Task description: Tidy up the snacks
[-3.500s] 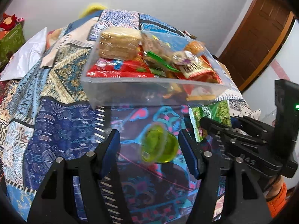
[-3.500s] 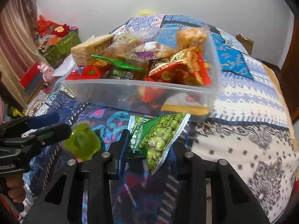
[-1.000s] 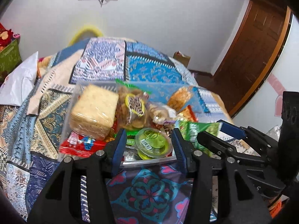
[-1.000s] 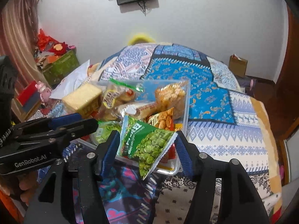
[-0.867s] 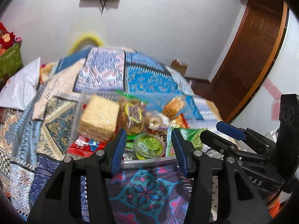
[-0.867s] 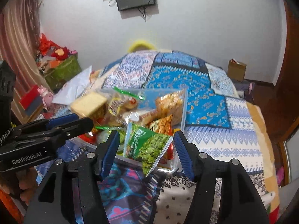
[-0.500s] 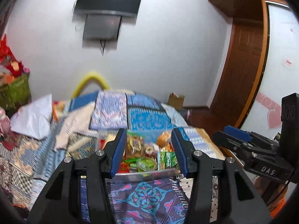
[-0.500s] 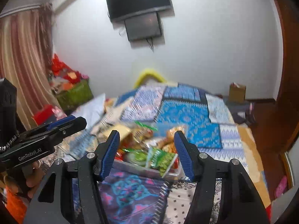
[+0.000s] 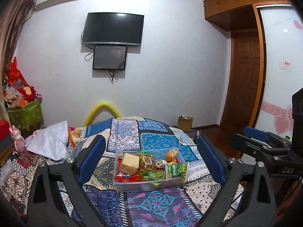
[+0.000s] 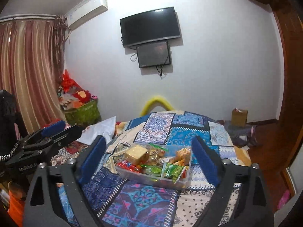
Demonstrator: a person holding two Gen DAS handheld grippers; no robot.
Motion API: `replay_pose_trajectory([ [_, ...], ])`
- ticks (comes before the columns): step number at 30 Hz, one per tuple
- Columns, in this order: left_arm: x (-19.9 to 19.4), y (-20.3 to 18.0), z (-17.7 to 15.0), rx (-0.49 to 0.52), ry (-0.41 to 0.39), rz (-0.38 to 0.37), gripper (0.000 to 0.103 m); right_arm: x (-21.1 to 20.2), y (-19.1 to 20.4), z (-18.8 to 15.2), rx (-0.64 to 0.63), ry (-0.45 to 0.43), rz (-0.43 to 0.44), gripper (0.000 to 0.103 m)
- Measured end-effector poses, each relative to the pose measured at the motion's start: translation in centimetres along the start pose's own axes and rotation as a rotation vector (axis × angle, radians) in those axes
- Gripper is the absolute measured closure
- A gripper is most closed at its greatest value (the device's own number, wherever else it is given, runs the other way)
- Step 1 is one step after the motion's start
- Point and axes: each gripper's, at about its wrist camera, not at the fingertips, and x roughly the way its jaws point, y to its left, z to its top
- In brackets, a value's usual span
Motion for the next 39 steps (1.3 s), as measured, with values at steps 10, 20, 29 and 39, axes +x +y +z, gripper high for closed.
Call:
replay_pose_trajectory([
  [10,-0.7,-0.4,-0.6,0.012,0.001,0.000,0.003,-0.9,0.0,-0.6,0.003,-0.008,-0.015,0.000],
  [20,-0.7,-0.3,-0.7,0.007,0.011,-0.002,0.003,-1.3,0.1,-1.0,-0.005,-0.005,-0.014,0.000],
  [29,-0.3,-0.3,-0.9,0.003,0.022,-0.002,0.003,-1.3,0.2,-0.9,-0.005,-0.001,-0.013,0.000],
  [39,-0.3,-0.3,-0.9,0.004,0.019,-0.002,0.001,-1.4,0.1,-1.0,-0.008,-0.003,-0.014,0.000],
])
